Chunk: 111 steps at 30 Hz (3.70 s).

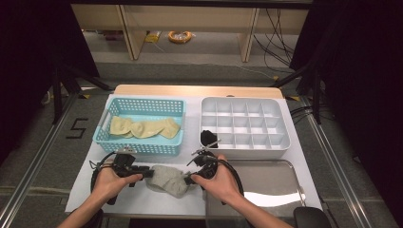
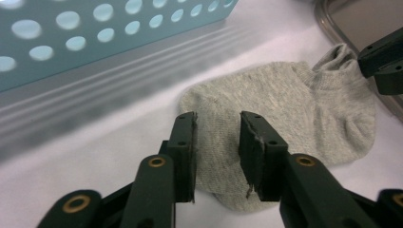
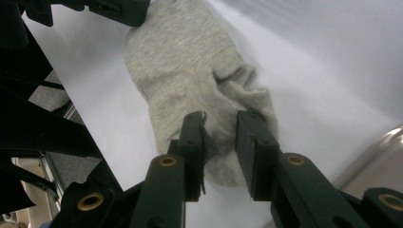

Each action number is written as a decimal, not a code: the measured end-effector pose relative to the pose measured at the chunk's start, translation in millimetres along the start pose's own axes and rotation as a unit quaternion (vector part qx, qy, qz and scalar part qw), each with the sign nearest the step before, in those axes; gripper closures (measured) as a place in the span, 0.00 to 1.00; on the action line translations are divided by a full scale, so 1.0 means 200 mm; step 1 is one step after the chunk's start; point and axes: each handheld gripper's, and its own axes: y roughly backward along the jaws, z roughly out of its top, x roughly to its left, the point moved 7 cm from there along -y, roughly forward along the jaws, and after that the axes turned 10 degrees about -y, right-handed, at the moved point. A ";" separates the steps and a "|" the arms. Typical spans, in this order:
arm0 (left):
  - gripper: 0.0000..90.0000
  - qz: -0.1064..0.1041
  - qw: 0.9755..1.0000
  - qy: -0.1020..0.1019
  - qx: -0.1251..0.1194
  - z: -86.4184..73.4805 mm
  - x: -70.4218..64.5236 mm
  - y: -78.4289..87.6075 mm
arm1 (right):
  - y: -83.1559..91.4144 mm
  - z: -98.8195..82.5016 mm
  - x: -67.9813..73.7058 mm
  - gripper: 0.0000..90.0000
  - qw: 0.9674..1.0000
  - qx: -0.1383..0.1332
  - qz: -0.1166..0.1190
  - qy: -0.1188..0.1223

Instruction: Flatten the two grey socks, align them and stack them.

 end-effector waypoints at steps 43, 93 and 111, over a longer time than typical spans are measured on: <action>0.89 0.038 0.999 -0.028 0.026 -0.01 0.06 -0.05 | -0.09 -0.02 0.01 0.92 1.000 -0.006 -0.021 0.013; 0.66 0.022 0.999 0.017 -0.042 -0.02 -0.07 0.09 | 0.14 0.05 -0.07 0.91 0.997 -0.060 -0.045 0.024; 0.58 0.009 0.997 0.028 -0.067 0.01 -0.08 0.04 | 0.22 0.06 -0.15 0.80 0.995 -0.097 -0.015 -0.014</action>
